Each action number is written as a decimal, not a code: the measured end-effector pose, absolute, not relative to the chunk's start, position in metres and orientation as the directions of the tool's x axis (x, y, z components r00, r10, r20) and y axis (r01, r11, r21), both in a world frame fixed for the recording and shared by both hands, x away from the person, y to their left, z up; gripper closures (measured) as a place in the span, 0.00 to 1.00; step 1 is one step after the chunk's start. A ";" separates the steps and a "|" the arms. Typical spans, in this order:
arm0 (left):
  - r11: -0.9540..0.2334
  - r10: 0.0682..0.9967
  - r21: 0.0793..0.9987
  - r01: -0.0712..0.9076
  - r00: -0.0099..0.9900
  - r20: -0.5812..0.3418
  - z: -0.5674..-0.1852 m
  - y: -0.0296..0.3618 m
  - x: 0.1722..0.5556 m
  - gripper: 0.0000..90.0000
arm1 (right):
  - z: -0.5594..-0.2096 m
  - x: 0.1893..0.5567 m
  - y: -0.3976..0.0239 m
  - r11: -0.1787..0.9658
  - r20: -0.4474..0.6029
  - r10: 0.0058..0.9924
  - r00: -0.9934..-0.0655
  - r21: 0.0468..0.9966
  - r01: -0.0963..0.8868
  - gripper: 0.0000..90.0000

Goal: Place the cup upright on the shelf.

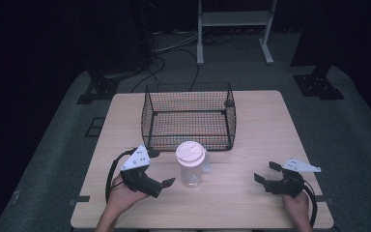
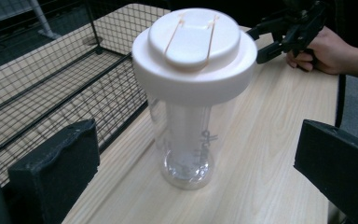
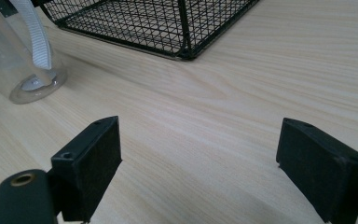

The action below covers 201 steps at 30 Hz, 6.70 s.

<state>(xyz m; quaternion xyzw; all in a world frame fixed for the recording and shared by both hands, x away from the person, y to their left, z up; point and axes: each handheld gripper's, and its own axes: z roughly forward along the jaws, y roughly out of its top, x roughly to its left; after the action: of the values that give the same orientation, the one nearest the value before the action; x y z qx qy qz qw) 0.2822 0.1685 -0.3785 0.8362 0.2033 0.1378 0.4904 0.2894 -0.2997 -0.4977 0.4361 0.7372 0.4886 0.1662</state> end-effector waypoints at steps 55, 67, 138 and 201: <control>-0.629 0.413 0.739 0.240 0.909 0.056 -0.369 0.099 0.323 0.00 | -0.498 0.290 -0.300 0.139 0.188 0.797 -0.574 0.868 0.477 0.14; -0.655 0.408 0.710 0.260 0.912 0.041 -0.374 0.090 0.331 0.00 | -0.498 0.290 -0.301 0.140 0.188 0.796 -0.575 0.868 0.477 0.14; -0.753 0.318 0.629 0.192 0.943 0.094 -0.283 0.052 0.359 0.06 | -0.497 0.290 -0.302 0.135 0.189 0.793 -0.580 0.873 0.469 0.14; -0.713 0.486 0.613 0.341 0.870 0.082 -0.231 0.036 0.474 0.06 | -0.497 0.290 -0.306 0.096 0.218 0.789 -0.575 0.880 0.466 0.14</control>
<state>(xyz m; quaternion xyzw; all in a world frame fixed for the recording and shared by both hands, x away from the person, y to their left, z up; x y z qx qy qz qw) 0.4739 0.0364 -0.2312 0.9177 0.2252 0.1195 0.3046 0.2901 -0.3064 -0.4966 0.4335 0.7233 0.5140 0.1572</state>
